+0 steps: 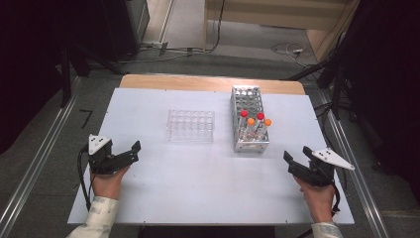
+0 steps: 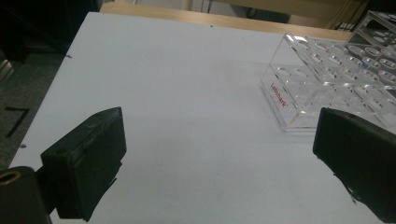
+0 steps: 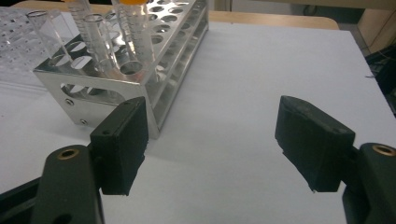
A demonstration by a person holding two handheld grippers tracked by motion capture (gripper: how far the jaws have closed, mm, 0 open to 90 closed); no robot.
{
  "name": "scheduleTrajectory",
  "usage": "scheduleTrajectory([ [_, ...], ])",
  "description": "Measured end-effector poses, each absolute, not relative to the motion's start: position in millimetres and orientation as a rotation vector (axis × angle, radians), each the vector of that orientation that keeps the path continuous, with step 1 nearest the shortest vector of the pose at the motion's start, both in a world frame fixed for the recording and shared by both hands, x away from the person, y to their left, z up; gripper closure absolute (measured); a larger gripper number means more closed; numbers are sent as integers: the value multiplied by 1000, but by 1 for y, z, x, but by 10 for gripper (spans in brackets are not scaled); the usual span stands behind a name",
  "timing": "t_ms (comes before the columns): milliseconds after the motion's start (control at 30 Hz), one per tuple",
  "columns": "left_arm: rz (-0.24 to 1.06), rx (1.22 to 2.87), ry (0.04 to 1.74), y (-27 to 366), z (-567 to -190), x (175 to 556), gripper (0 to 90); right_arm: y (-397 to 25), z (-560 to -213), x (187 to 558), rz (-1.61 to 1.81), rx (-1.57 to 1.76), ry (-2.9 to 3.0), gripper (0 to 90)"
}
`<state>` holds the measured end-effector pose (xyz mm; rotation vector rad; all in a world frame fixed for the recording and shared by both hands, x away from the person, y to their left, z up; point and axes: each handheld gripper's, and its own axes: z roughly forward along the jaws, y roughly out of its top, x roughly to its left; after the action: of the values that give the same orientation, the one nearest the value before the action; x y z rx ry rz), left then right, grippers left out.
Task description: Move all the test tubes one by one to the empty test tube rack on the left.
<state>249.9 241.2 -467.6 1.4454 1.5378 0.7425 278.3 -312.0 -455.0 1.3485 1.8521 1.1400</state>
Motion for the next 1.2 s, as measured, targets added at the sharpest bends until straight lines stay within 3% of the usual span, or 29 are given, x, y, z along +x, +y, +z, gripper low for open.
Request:
scheduleTrajectory([
  [700,752,1458,1528,238,-467,249,30,-263,-447,303,1221,1221,1936,333],
  [1000,750,1455,1530,239,-467,249,30,-247,-452,314,1221,1193,1960,520],
  [1200,750,1455,1527,238,-467,249,30,-241,-455,323,1248,1190,1980,588],
])
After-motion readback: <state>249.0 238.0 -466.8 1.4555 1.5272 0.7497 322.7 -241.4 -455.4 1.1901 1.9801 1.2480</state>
